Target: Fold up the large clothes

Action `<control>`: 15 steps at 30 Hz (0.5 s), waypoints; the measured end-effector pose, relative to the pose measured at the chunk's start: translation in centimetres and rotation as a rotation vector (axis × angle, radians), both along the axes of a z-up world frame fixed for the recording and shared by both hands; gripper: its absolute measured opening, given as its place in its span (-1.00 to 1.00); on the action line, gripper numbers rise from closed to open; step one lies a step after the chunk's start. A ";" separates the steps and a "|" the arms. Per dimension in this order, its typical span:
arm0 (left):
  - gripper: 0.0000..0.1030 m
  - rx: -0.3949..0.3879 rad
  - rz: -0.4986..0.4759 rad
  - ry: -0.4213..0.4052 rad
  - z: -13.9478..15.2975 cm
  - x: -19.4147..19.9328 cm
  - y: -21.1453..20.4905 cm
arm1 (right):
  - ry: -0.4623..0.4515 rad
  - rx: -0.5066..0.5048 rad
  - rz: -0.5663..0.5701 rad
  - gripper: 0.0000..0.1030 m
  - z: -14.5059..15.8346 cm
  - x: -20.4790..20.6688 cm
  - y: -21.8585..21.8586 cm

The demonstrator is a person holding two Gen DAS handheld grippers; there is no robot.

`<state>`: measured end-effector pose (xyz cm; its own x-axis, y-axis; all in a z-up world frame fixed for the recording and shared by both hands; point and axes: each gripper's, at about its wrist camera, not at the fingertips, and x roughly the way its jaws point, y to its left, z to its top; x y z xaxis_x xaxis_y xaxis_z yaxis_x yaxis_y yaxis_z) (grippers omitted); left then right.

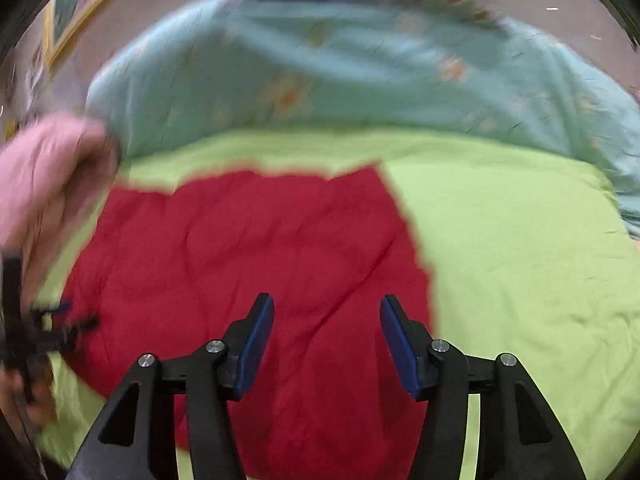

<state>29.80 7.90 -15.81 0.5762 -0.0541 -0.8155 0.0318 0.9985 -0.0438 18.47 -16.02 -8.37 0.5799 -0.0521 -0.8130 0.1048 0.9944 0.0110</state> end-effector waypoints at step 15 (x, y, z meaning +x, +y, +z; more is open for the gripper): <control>0.99 -0.013 0.021 -0.009 0.9 -2.1 0.4 | 0.084 0.097 -0.072 0.21 -2.9 0.7 -2.0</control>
<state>27.70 8.34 -14.87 0.5847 -0.0525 -0.8095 0.0117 0.9983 -0.0563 19.17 -18.06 -11.29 0.5074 -0.0094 -0.8617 0.1800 0.9790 0.0953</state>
